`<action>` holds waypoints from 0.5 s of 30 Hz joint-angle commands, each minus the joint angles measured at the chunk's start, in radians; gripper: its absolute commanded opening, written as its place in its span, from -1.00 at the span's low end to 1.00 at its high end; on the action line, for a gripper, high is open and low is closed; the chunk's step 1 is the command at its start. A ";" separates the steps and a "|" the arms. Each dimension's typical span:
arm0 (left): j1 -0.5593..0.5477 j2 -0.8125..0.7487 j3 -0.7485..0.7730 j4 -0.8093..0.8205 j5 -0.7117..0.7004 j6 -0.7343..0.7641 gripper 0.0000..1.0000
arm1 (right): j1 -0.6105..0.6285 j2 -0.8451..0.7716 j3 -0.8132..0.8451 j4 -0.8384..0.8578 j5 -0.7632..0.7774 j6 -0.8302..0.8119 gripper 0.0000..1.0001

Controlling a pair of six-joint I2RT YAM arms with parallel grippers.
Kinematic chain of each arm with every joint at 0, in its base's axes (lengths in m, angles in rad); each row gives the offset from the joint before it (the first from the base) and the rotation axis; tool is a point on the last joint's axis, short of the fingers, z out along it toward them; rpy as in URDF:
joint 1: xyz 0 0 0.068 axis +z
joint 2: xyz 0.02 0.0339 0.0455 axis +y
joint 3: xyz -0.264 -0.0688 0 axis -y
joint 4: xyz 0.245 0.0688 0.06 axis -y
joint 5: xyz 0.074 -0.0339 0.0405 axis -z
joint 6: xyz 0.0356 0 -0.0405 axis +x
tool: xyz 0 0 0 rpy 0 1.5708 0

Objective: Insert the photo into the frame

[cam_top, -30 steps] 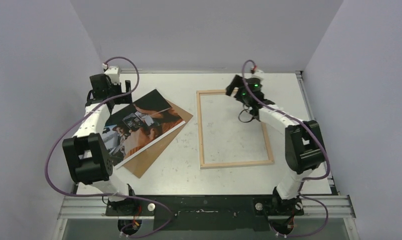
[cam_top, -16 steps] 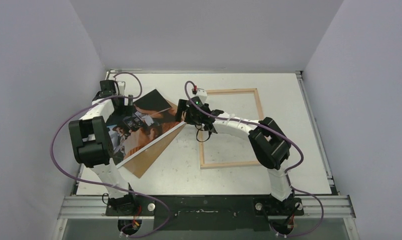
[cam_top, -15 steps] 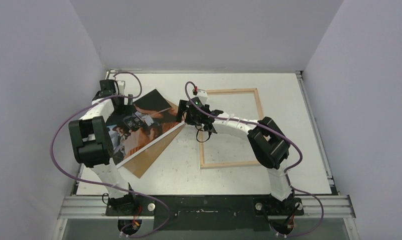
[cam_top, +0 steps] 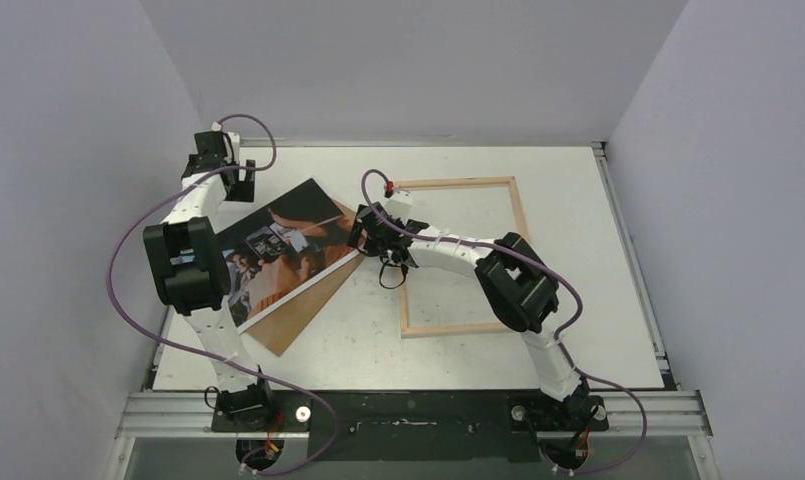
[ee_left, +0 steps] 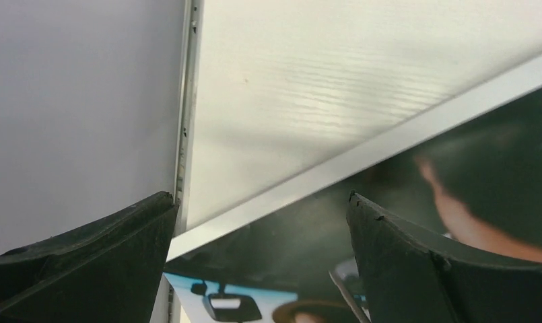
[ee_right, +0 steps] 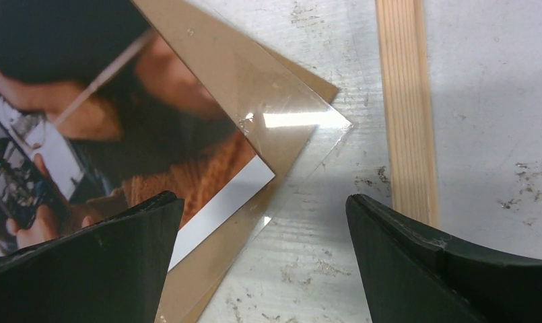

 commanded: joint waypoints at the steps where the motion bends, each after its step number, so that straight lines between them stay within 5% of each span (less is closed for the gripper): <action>1: 0.011 0.087 0.115 -0.014 -0.098 0.005 0.94 | 0.014 0.044 0.083 -0.058 0.090 0.036 0.92; 13: 0.016 0.161 0.076 0.017 -0.091 0.015 1.00 | -0.009 0.093 0.127 -0.117 0.160 0.024 0.87; 15: 0.015 0.159 0.051 0.026 -0.082 0.018 0.85 | -0.019 0.103 0.125 -0.086 0.125 0.018 0.86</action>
